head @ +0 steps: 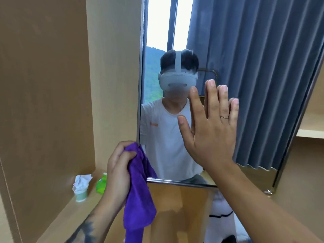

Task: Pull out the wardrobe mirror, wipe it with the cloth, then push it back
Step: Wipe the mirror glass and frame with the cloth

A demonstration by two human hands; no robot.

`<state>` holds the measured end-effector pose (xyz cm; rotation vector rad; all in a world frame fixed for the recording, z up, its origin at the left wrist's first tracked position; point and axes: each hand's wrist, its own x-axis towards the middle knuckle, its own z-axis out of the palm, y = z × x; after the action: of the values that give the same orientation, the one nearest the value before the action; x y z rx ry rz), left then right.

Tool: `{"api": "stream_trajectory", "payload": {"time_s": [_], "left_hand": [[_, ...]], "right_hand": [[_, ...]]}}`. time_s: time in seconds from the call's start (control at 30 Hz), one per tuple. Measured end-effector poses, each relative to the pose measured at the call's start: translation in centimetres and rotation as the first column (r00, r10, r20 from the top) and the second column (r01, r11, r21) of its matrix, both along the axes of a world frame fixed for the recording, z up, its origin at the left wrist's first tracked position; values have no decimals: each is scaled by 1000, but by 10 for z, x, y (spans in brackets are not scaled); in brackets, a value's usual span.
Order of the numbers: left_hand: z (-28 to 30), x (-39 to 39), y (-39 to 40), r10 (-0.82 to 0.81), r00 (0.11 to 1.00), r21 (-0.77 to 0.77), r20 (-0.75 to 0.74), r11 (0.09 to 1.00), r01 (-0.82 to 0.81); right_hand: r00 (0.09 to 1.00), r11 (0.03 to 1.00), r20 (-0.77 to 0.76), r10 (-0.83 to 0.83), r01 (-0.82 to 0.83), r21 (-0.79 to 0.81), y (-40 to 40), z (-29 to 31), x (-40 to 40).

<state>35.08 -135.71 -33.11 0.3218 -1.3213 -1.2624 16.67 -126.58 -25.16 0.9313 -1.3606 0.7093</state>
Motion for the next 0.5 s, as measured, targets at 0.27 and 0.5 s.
{"api": "stream_trajectory", "payload": {"time_s": [0.27,0.5], "left_hand": [[87,1,-4,31,996,-184,-83,982,-46],[-1,-2,-4,61,998,-94,25,994,-59]], "right_hand": [[1000,1000,8,10,-10,-4,3,-1,1],[1000,1000,18,16,-16,3,4,0,3]]}}
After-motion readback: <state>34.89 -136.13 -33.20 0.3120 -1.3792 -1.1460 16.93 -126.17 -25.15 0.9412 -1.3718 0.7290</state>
